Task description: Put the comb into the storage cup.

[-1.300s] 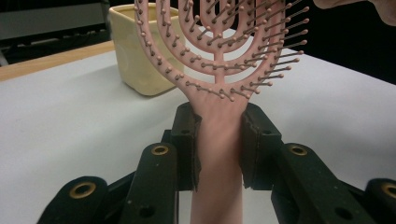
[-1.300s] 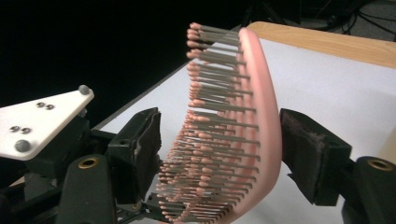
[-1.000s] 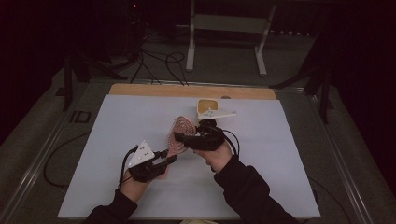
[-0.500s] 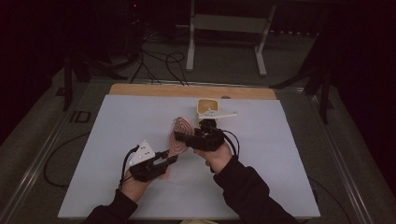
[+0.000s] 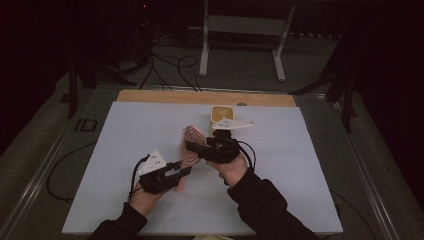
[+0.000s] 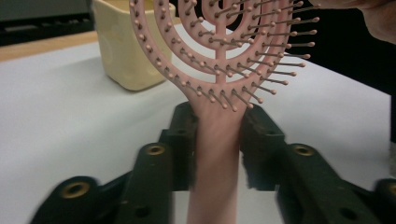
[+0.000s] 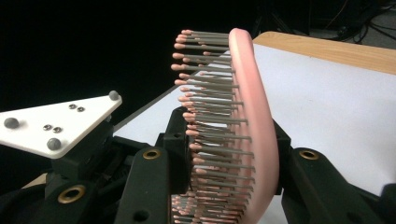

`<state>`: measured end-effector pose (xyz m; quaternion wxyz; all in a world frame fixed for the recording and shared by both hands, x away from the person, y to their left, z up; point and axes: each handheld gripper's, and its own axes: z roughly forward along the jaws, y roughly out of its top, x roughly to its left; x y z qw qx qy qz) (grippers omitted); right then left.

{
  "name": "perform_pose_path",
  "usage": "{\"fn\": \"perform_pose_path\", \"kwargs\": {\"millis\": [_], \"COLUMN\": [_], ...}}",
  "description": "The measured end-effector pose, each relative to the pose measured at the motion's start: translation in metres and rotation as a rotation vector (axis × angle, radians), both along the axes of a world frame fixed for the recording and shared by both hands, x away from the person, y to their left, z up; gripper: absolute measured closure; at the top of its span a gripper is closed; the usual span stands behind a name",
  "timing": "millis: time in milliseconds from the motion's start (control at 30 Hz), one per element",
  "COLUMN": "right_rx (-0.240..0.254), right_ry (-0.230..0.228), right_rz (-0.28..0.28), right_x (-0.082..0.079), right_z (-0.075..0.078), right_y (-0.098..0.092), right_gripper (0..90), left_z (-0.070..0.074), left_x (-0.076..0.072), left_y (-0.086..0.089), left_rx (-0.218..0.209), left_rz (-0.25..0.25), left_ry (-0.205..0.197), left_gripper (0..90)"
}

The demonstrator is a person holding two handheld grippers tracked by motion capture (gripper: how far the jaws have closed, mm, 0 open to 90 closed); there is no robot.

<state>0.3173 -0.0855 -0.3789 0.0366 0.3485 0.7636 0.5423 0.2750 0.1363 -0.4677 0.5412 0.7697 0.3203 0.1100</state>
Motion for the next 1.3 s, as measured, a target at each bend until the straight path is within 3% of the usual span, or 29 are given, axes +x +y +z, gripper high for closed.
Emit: {"fn": "perform_pose_path", "kwargs": {"millis": [267, 800, 967, 1100, 1300], "right_rx": [-0.005, 0.003, 0.011, 0.013, 0.018], "right_ry": [-0.026, -0.065, -0.073, -0.079, -0.088], "right_rz": [0.009, 0.014, 0.006, 0.004, -0.006], "right_x": [0.002, 0.006, 0.008, 0.008, 0.010], "right_z": [0.003, 0.013, 0.016, 0.018, 0.022], "right_y": [-0.003, -0.014, -0.020, -0.024, -0.030], "right_gripper": [64.4, 64.5, 64.5, 64.5, 64.5], "left_z": [0.000, -0.001, -0.002, -0.002, -0.002], "left_x": [0.000, 0.004, 0.004, 0.003, 0.002], "left_y": [-0.002, 0.003, 0.003, 0.003, 0.005], "left_rx": [0.019, 0.057, 0.062, 0.073, 0.075], "left_rz": [-0.009, 0.037, 0.014, 0.020, -0.014], "left_ry": [0.015, 0.034, 0.050, 0.047, 0.039], "left_gripper": [47.3, 20.0, 12.4, 9.5, 1.1]}}
